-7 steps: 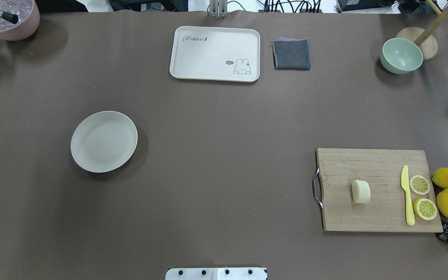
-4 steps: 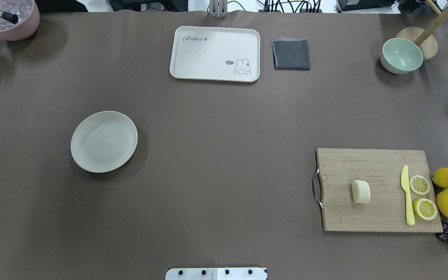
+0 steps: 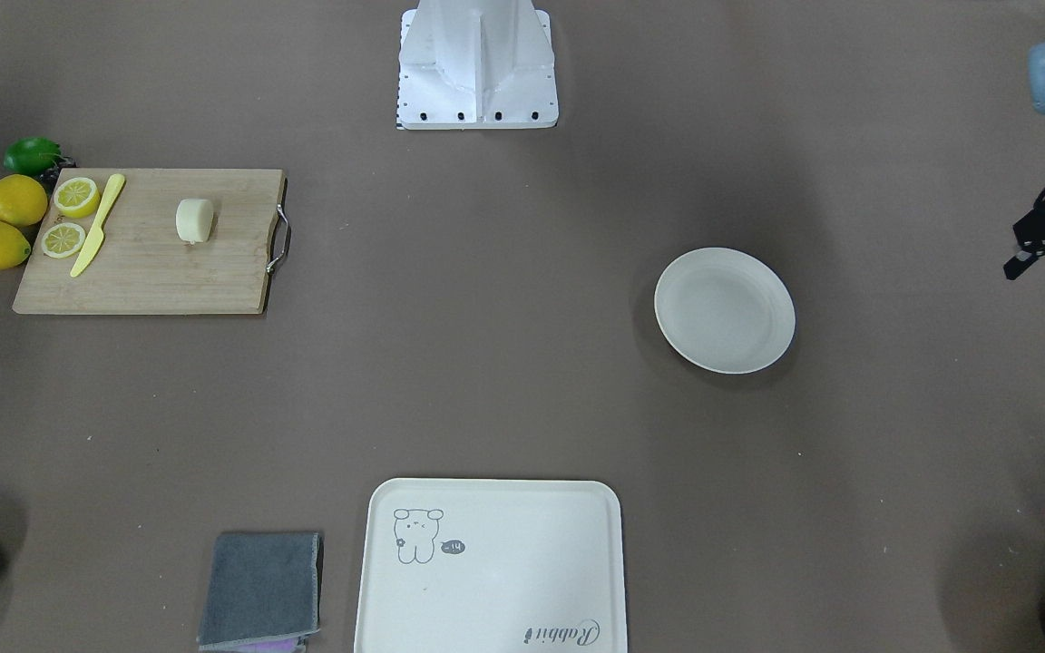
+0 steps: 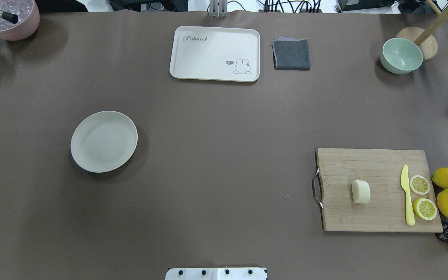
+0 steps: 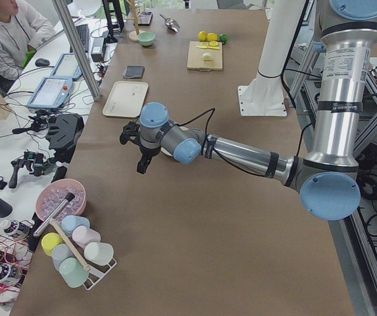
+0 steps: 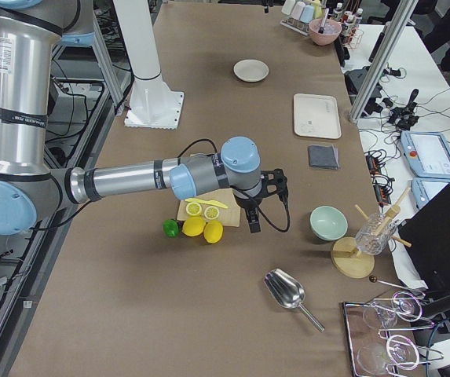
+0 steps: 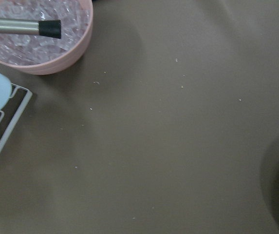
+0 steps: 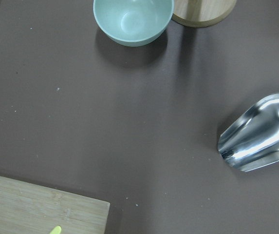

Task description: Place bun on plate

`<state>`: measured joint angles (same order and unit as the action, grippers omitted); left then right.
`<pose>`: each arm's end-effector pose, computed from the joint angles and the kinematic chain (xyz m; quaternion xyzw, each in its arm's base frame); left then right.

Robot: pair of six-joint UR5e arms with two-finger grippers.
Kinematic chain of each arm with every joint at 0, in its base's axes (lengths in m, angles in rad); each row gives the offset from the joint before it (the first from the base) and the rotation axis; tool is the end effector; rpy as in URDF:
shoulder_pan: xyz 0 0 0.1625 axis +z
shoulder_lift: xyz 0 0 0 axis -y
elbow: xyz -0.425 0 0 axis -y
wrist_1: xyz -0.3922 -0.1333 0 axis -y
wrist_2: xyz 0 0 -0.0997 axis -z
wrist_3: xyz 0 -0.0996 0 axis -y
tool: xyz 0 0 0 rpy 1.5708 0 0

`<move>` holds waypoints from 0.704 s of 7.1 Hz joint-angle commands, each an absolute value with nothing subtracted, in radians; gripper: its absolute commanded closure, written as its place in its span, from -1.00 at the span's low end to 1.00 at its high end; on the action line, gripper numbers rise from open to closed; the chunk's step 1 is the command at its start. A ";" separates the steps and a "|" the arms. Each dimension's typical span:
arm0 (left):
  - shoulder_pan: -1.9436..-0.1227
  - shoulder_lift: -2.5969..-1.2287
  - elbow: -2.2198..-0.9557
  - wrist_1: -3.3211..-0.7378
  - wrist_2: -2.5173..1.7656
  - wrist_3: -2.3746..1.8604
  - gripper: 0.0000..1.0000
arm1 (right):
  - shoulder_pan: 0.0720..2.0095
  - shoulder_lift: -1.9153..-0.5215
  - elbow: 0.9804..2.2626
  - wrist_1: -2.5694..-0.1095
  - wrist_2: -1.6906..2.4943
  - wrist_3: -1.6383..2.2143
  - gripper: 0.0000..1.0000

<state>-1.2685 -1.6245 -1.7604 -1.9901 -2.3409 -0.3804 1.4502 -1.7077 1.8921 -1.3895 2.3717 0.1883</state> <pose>0.0956 -0.5212 0.4874 0.1652 0.4356 0.0879 0.8805 0.0078 -0.4496 0.5407 0.1065 -0.4045 -0.0402 0.9074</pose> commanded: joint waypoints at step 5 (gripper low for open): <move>-0.910 -1.712 -1.516 -2.449 -2.265 -0.947 -0.95 | 1.117 -1.697 1.913 -1.184 2.204 0.649 -1.00</move>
